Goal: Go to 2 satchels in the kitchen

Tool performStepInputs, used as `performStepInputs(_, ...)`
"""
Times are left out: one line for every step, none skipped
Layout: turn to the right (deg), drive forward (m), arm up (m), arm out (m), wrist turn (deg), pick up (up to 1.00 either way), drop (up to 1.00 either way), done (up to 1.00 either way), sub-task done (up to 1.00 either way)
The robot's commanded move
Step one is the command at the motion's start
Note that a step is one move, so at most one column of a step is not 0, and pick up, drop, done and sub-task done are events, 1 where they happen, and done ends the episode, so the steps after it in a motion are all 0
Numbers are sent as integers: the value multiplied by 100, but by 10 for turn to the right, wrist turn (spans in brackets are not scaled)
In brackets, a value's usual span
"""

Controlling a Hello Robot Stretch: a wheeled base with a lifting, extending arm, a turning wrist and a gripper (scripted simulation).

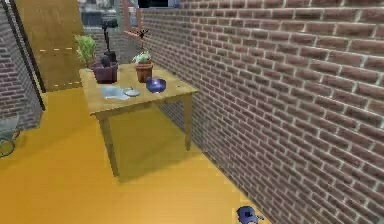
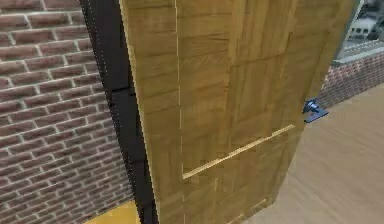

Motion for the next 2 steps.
performStepInputs(-300, 0, 0, 0, 0, 0, 0, 0, 0)
performStepInputs(0, 50, 0, 0, 0, 0, 0, 0, 0)
